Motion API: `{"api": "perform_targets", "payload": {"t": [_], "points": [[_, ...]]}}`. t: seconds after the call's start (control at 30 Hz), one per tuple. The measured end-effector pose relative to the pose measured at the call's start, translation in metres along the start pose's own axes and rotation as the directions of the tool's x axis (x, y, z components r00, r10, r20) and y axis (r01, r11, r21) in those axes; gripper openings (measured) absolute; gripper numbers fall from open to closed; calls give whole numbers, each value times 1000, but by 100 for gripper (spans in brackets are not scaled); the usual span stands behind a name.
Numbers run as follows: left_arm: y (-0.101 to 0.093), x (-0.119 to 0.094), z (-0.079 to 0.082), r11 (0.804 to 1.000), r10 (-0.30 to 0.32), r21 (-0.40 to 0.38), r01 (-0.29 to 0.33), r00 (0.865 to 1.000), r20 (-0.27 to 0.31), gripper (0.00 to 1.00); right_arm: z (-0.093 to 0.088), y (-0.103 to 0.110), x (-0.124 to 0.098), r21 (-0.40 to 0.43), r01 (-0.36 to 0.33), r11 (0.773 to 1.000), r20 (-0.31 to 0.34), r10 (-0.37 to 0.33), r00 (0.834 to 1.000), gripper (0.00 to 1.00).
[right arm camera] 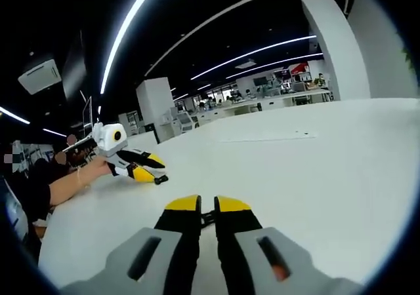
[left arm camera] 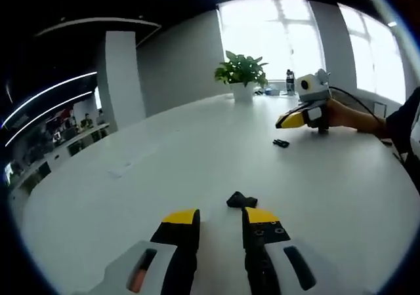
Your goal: Snap the two parts of the plastic buckle together until the buckle closes and remains connected.
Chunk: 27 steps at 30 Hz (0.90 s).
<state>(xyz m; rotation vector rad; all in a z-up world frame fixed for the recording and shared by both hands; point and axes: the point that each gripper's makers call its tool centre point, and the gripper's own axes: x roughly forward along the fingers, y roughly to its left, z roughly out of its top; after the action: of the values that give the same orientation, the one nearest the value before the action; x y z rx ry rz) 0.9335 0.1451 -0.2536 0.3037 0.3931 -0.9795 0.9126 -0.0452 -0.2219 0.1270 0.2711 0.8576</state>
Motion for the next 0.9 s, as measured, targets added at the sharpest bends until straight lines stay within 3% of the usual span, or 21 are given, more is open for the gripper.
{"api": "perform_targets", "payload": {"t": [0.3,0.5,0.7,0.9], "points": [[-11,9,6,1000,-30,4,30,1000,7,27,0,1,0,-1,-1,1000,-1,1,1000,8],[-13,11,6,998,-44,-40,45,999,25,25,0,1,0,-3,8,1000,-4,-8,1000,8],[-16,15,8,994,-59,-88,63,997,47,19,0,0,0,-2,8,1000,-3,-8,1000,8],[-21,17,9,994,-61,-87,65,997,50,13,-1,1,0,1,8,1000,-6,-8,1000,8]]}}
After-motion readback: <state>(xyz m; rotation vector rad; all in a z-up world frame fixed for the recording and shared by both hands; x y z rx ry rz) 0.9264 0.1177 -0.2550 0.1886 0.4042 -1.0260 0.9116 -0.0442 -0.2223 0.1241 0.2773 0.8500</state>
